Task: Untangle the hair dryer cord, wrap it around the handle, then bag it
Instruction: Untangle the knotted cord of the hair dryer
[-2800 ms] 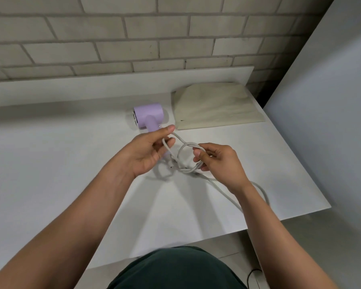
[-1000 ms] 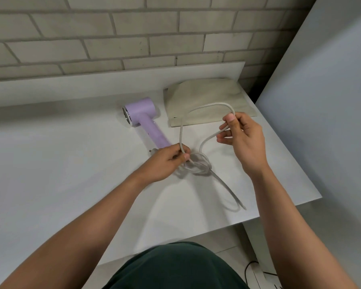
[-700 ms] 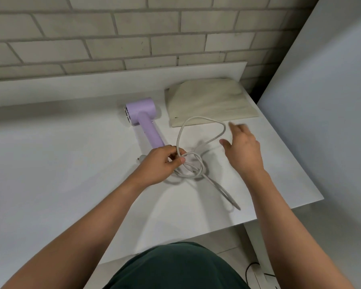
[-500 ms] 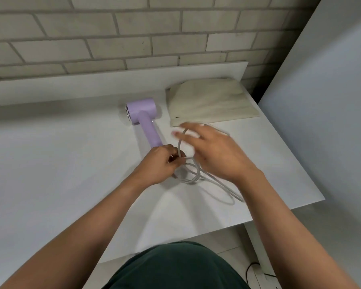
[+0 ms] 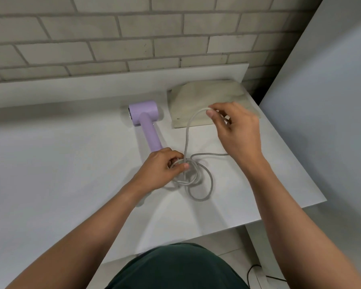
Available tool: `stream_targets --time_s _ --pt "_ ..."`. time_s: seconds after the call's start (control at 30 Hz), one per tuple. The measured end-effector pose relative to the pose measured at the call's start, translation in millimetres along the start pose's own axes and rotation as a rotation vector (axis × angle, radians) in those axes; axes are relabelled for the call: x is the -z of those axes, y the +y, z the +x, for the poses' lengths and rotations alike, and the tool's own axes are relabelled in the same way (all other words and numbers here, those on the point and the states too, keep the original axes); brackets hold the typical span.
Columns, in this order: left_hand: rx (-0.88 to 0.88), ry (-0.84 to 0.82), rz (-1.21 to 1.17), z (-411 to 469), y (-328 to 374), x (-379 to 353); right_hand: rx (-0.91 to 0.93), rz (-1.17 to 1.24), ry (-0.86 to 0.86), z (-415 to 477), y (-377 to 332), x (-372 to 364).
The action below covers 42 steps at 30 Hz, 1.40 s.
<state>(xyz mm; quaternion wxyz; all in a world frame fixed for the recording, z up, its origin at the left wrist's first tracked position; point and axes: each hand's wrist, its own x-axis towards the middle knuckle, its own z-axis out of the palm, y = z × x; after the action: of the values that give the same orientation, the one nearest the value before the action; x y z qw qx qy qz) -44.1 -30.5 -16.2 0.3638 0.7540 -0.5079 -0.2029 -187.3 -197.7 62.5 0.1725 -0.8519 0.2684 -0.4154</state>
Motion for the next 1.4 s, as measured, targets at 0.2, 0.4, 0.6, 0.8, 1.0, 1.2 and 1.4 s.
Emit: stream_targets --time_s 0.2,0.4,0.6,0.8,1.0,1.2,1.4 --pt "-0.019 0.006 0.004 4 6 0 -0.248 0.053 0.012 -1 3 14" --pt "0.025 0.025 0.167 7 7 -6 -0.354 -0.045 -0.021 -4 21 23" --pt "0.016 0.012 0.268 9 9 -8 -0.485 0.151 0.096 -4 21 27" --pt "0.036 0.113 0.326 5 8 -8 -0.527 0.060 0.023 -3 31 30" --pt "0.030 0.109 0.422 3 5 -6 -0.489 -0.518 -0.467 -7 30 26" --pt "0.006 0.112 0.427 7 10 -4 0.372 -0.459 -0.577 -24 -21 -14" --pt "-0.022 0.140 0.415 2 8 4 0.329 -0.493 -0.703 -27 -11 -31"
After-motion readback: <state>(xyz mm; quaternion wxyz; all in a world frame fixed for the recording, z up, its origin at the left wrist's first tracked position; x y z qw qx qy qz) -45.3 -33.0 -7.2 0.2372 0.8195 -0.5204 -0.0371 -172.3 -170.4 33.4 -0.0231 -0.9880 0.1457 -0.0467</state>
